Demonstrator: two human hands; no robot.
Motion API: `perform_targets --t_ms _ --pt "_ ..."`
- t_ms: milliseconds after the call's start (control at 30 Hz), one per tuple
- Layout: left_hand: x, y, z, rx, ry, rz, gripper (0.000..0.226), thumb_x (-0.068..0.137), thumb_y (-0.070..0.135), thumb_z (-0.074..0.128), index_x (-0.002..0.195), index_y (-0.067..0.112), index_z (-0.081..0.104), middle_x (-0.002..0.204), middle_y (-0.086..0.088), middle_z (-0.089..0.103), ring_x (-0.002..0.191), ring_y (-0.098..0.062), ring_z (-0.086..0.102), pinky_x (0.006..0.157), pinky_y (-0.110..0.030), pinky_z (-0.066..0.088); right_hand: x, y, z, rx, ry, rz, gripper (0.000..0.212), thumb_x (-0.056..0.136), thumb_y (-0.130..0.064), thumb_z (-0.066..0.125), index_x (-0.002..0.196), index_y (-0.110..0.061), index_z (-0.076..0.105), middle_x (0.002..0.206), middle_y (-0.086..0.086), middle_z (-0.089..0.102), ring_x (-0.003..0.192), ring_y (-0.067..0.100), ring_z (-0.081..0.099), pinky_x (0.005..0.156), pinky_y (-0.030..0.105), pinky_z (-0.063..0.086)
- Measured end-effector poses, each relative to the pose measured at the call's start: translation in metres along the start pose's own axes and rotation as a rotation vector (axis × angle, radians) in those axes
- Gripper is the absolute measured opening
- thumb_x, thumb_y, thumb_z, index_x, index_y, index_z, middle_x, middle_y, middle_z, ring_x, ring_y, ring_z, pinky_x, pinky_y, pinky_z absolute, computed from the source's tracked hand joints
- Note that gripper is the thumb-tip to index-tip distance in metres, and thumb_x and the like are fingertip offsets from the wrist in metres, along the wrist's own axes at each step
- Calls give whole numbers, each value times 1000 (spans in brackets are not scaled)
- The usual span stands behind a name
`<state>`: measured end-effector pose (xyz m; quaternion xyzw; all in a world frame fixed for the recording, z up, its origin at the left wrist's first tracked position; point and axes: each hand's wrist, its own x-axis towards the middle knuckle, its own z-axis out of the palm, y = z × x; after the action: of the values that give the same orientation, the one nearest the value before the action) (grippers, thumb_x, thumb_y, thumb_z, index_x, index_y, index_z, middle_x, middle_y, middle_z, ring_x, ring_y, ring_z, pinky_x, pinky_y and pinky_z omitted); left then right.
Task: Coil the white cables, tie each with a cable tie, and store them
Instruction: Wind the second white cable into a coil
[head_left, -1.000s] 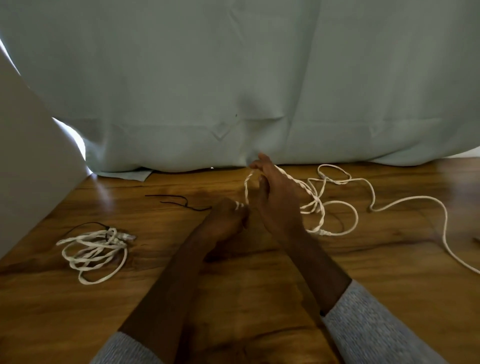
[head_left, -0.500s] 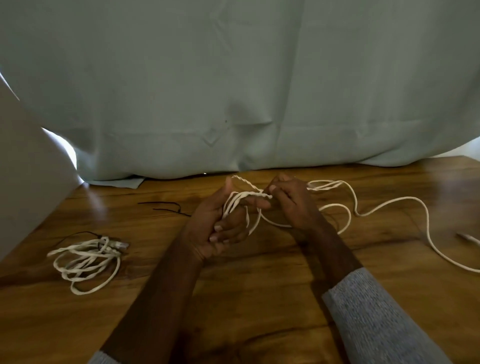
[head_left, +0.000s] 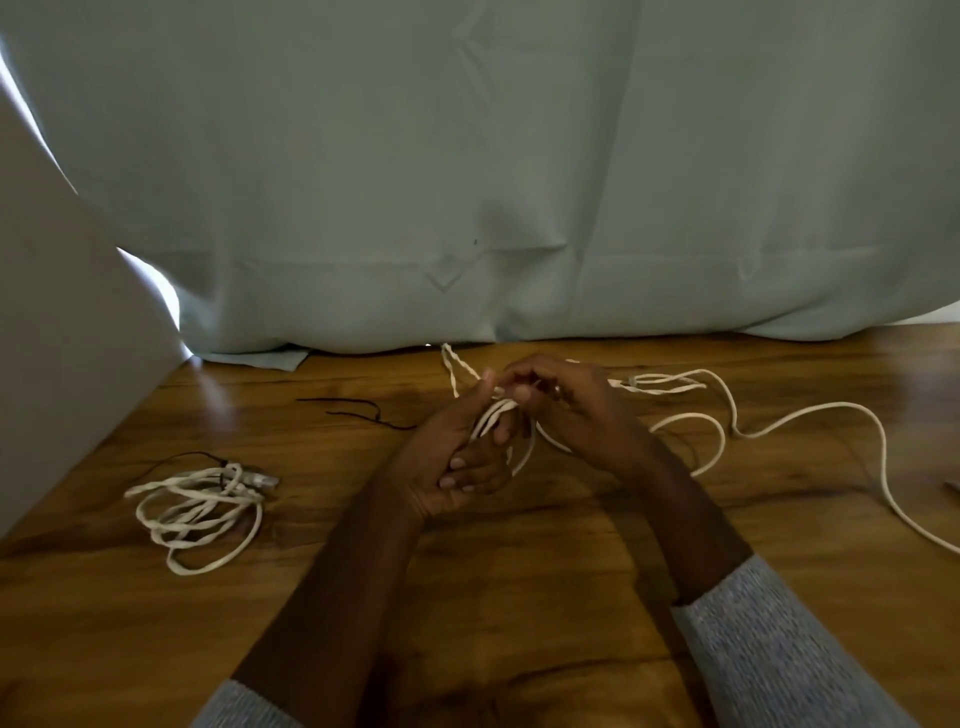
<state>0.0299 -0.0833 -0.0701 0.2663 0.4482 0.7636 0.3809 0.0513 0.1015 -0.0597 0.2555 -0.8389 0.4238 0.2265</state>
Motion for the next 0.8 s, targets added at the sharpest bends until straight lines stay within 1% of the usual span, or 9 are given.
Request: perform_targets --t_ms 100,167,233,333,467,533,633,733,800 --pt "-1 5 -6 -51 -106 9 63 90 66 49 66 8 57 31 7 34 22 -4 29 37 -22 13 2 -3 13 110 -94 107 38 106 -35 46 94 -8 69 85 9 71 73 27 68 63 47 56" --pt "-1 7 -8 -52 -128 -2 66 88 67 50 64 7 59 31 7 35 22 -4 30 36 -19 18 0 -9 25 123 -57 138 40 107 -36 43 84 -13 65 77 0 71 66 19 65 60 34 53" --pt "-2 8 -8 25 -49 -22 69 91 66 43 62 6 57 30 6 31 22 -5 28 36 -19 23 -1 -12 38 90 46 95 43 108 -35 41 76 -18 64 68 -12 68 63 9 63 62 20 46" --pt "-1 9 -2 214 176 -1 68 94 63 38 61 6 54 33 3 27 23 -8 26 40 -23 26 0 -9 45 31 152 59 44 107 -35 42 74 -15 64 64 -14 65 62 7 64 62 15 43" --pt "7 7 -2 213 377 32 61 85 64 55 63 8 54 37 2 27 28 -10 25 44 -24 27 0 4 44 -152 253 29 45 104 -41 42 75 -14 63 65 -3 65 57 14 61 58 38 47" --pt "6 6 -3 138 283 29 58 89 59 52 65 7 55 37 3 26 28 -7 24 42 -21 27 1 3 43 -104 267 44 45 102 -42 46 72 -15 64 64 -1 64 56 16 60 57 40 47" --pt "0 8 -5 -8 98 24 51 97 47 43 70 7 58 38 8 27 29 -3 24 41 -21 24 3 -3 32 112 191 103 34 99 -35 58 68 -24 66 64 -1 66 56 10 58 56 30 45" --pt "-3 8 -11 -65 59 4 42 98 40 44 73 9 58 38 9 29 28 -2 25 41 -22 19 2 -6 12 221 124 206 18 92 -19 69 74 -21 68 65 -9 67 56 2 57 53 21 45" --pt "-1 8 -13 -60 43 -38 40 98 40 46 74 9 57 38 9 29 28 -2 25 41 -22 17 -1 -4 -3 215 99 228 13 90 -12 71 80 -21 71 71 -9 69 64 2 60 61 21 48"
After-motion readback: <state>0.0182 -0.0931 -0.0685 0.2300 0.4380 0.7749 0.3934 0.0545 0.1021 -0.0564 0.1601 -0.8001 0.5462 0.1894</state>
